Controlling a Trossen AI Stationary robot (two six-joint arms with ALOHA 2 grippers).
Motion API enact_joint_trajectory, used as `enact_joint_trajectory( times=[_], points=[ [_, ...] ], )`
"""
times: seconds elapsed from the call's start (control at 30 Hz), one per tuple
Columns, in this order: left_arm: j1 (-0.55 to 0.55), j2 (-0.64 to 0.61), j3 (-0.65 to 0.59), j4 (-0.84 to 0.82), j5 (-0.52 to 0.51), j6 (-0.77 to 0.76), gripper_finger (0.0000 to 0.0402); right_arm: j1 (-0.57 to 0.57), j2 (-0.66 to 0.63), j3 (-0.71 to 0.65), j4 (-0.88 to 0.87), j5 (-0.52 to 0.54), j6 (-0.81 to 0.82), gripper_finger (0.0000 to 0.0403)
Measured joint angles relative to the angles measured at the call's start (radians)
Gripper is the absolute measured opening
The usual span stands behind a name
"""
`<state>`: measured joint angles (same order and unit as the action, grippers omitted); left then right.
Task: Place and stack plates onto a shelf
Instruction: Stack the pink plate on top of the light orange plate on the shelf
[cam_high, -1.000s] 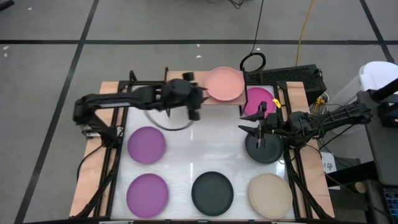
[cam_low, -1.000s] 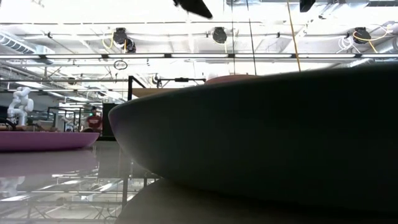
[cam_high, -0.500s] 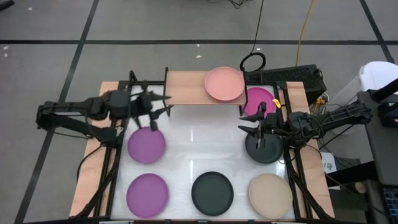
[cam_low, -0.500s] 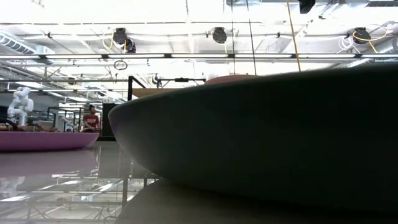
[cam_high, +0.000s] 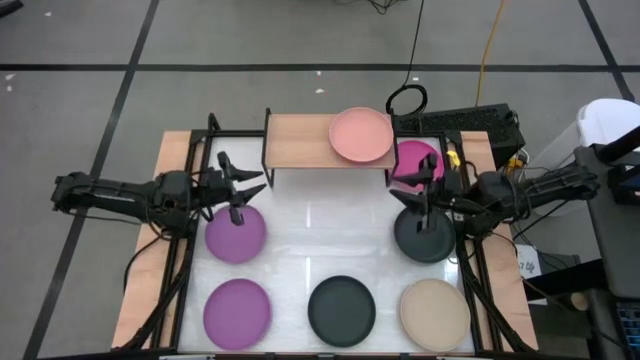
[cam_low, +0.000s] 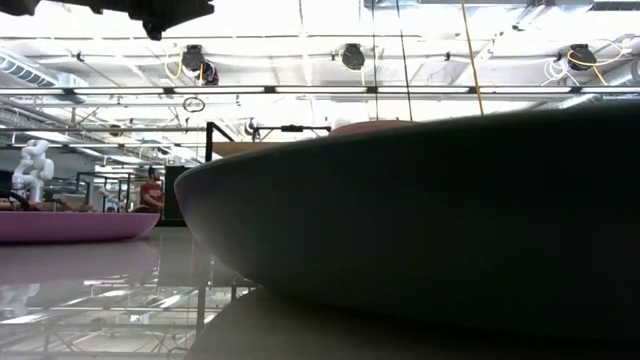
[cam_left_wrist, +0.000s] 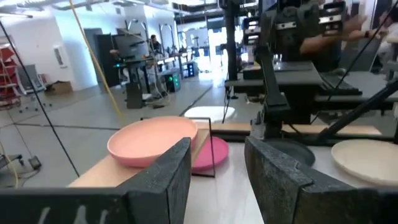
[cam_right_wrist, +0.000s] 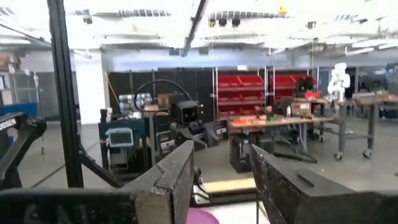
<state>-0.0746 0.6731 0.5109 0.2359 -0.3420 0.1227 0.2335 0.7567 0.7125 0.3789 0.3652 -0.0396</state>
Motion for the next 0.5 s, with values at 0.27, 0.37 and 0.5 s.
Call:
enact_joint_trajectory(
  times=[0.27,0.37,0.5],
  points=[
    [0.0,0.006,-0.004,0.052,0.0,0.001,0.0156,-0.024,0.068,0.271,-0.479,0.001,0.047,0.0139],
    [0.0,0.007,-0.004,-0.005,0.015,-0.026,0.0156,-0.038,0.11,0.377,-0.728,0.004,0.107,0.0139],
    [0.0,0.006,-0.004,-0.013,0.019,-0.049,0.0156,-0.05,0.18,0.464,-1.003,0.004,0.152,0.0139]
  ],
)
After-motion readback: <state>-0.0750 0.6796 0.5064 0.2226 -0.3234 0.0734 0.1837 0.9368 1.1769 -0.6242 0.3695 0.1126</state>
